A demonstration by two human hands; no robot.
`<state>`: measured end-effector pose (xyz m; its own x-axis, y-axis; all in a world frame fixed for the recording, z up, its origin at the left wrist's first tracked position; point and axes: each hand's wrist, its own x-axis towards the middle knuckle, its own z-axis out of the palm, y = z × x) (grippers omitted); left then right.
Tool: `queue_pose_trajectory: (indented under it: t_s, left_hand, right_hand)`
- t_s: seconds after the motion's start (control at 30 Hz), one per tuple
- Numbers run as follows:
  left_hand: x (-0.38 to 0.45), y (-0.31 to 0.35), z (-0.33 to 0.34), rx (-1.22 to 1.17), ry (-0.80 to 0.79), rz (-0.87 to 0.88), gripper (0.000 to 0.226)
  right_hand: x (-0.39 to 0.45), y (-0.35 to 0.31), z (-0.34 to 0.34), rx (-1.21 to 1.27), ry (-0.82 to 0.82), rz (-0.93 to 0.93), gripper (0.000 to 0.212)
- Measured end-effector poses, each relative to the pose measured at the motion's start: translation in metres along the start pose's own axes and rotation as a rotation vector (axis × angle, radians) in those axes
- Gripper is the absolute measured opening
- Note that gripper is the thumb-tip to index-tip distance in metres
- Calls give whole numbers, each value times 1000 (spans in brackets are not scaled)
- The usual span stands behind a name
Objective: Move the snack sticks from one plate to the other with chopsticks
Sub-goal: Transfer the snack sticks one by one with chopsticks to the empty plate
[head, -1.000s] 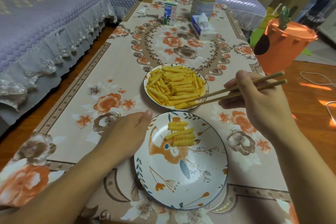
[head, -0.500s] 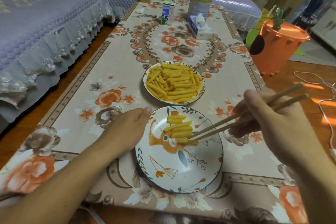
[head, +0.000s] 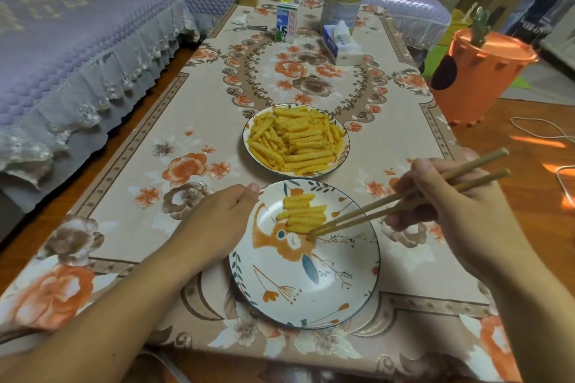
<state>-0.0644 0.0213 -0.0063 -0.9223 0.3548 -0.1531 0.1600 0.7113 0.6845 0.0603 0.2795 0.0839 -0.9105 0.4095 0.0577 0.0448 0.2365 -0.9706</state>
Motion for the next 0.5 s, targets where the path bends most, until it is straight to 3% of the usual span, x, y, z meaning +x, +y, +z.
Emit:
queue_pose_trajectory:
  t_s: [0.23,0.37,0.5]
  left_hand:
    - [5,0,-5,-38,-46,-7,65]
    - [10,-3,-11,-92,-127,-1,71]
    - [13,-5,-15,-67,-89,-3,71]
  right_hand:
    - [13,-6,2,205,149,-34,42]
    - [38,-14,52,50,53,-120,35]
    - [59,-19,95,-105,8,-250,30]
